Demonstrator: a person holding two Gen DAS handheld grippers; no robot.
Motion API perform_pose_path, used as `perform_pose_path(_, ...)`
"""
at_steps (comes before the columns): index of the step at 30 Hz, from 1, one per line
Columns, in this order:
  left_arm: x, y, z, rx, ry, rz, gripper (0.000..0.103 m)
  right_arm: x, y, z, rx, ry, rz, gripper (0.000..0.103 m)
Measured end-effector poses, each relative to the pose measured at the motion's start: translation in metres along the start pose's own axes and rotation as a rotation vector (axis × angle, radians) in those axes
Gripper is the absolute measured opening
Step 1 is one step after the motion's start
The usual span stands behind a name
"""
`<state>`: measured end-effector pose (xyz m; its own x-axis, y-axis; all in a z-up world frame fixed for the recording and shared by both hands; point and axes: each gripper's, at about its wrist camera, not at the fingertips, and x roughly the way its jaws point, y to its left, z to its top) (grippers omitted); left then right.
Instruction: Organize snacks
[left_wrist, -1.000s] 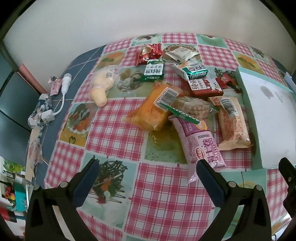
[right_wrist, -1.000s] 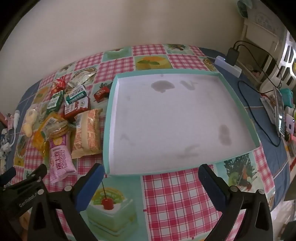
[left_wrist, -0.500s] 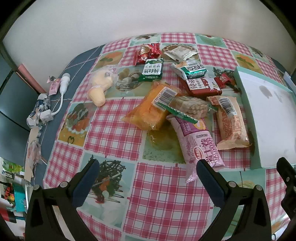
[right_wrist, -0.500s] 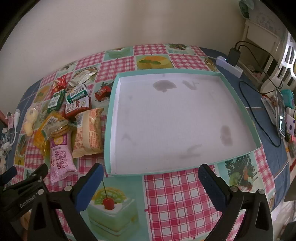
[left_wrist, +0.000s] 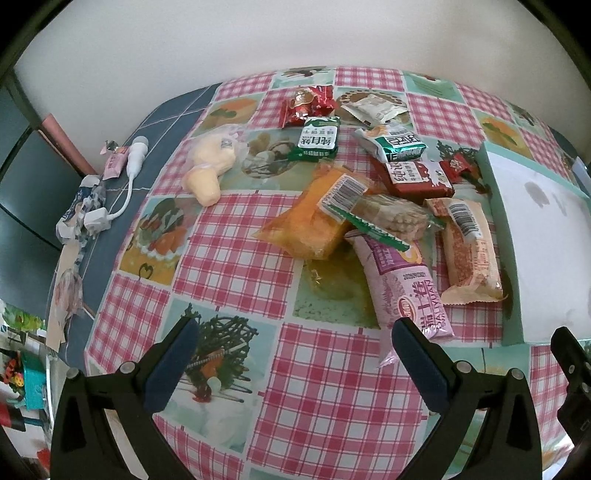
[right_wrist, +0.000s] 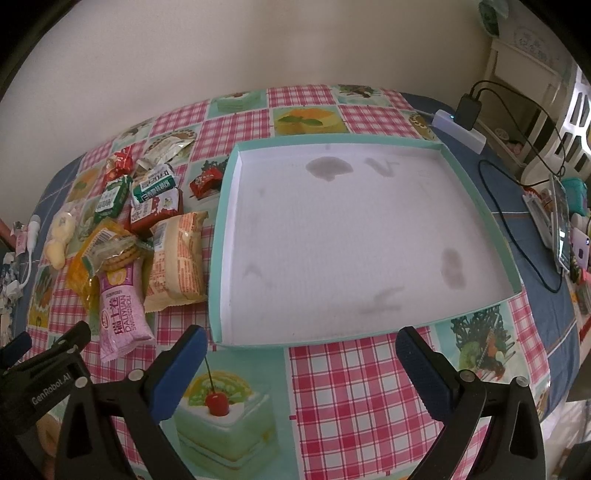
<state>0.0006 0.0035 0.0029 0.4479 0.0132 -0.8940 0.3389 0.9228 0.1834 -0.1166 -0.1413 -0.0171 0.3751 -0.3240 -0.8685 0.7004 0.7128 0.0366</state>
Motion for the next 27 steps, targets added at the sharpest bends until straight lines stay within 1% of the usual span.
perform_pose_path(7, 0.0009, 0.0021, 0.0004, -0.014, 0.004, 0.002, 0.103, 0.0008, 0.0006, 0.0001, 0.004, 0.005, 0.001, 0.103)
perform_pose_path(27, 0.0007, 0.0012, 0.0004, -0.013, 0.004, 0.002, 0.103, 0.0011, -0.0015, 0.0005, 0.011, 0.007, 0.0, 0.103)
